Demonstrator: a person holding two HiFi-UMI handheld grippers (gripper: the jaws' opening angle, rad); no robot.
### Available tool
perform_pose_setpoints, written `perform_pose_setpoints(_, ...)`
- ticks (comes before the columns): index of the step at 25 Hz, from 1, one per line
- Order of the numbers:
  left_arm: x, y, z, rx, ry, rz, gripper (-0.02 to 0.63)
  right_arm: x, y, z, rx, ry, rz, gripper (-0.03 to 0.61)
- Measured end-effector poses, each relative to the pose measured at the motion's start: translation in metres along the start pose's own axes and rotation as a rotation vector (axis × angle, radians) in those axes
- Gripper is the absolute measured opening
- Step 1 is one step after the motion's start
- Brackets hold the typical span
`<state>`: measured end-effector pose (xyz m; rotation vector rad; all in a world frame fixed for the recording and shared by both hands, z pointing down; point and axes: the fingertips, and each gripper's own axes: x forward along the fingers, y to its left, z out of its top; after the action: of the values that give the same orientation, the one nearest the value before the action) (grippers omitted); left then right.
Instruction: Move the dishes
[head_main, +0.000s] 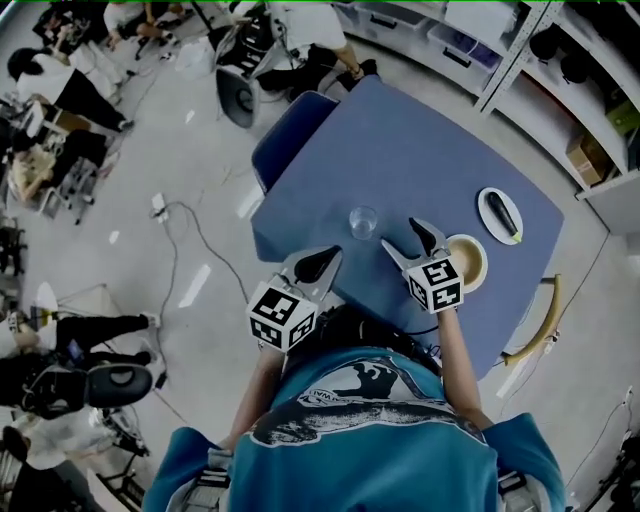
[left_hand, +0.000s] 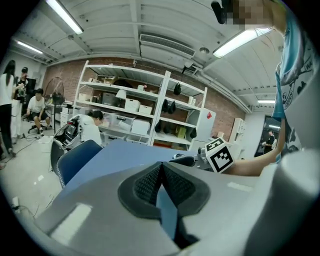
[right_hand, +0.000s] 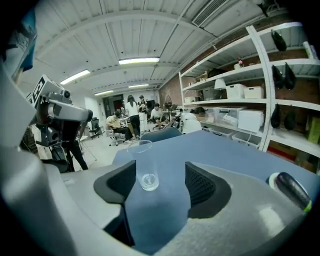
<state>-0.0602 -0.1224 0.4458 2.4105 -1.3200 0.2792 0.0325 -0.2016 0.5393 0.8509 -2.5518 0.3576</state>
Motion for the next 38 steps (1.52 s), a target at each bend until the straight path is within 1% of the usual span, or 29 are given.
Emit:
perform_pose_setpoints(4, 0.022, -0.021, 0.005, 0.032, 0.021, -0.109, 0.014, -0.038, -0.032, -0.017, 0.06, 0.011, -0.132, 0.308)
perform_pose_setpoints(8, 0.042, -0.039, 0.005, 0.062, 0.042, -0.195, 0.014, -0.073, -0.063, -0.043, 0.126, 0.026, -0.261, 0.308)
perform_pose_setpoints(11, 0.051, -0.053, 0.001, 0.088, 0.06, -0.262, 0.014, -0.102, -0.08, -0.065, 0.178, 0.031, -0.37, 0.296)
perform_pose_setpoints(14, 0.059, -0.066, -0.002, 0.107, 0.077, -0.314, 0.014, -0.131, -0.1, -0.085, 0.224, 0.027, -0.488, 0.278)
perform_pose_setpoints(17, 0.065, -0.074, -0.004, 0.12, 0.094, -0.351, 0.014, -0.153, -0.12, -0.108, 0.307, 0.044, -0.578, 0.268)
perform_pose_setpoints(19, 0.068, -0.079, -0.006, 0.127, 0.107, -0.37, 0.014, -0.158, -0.128, -0.125, 0.373, 0.057, -0.599, 0.251)
perform_pose_setpoints(22, 0.074, -0.086, -0.01, 0.134, 0.125, -0.392, 0.014, -0.156, -0.132, -0.145, 0.44, 0.086, -0.587, 0.214)
perform_pose_setpoints(24, 0.077, -0.09, -0.011, 0.139, 0.135, -0.403, 0.014, -0.151, -0.132, -0.152, 0.456, 0.109, -0.572, 0.165)
perform_pose_setpoints(25, 0.078, -0.091, -0.011, 0.14, 0.139, -0.407, 0.014, -0.149, -0.131, -0.153, 0.462, 0.115, -0.567, 0.129)
perform_pose_setpoints(27, 0.081, -0.092, -0.011, 0.142, 0.147, -0.412, 0.014, -0.146, -0.132, -0.154, 0.482, 0.113, -0.567, 0.061)
perform_pose_setpoints(28, 0.082, -0.093, -0.011, 0.143, 0.149, -0.414, 0.014, -0.146, -0.133, -0.153, 0.492, 0.109, -0.567, 0.039)
perform_pose_setpoints(33, 0.087, -0.095, -0.012, 0.146, 0.159, -0.423, 0.014, -0.153, -0.14, -0.143, 0.512, 0.07, -0.565, 0.021)
perform_pose_setpoints(38, 0.093, -0.098, -0.014, 0.147, 0.164, -0.439, 0.014, -0.171, -0.155, -0.135, 0.487, 0.057, -0.587, 0.015)
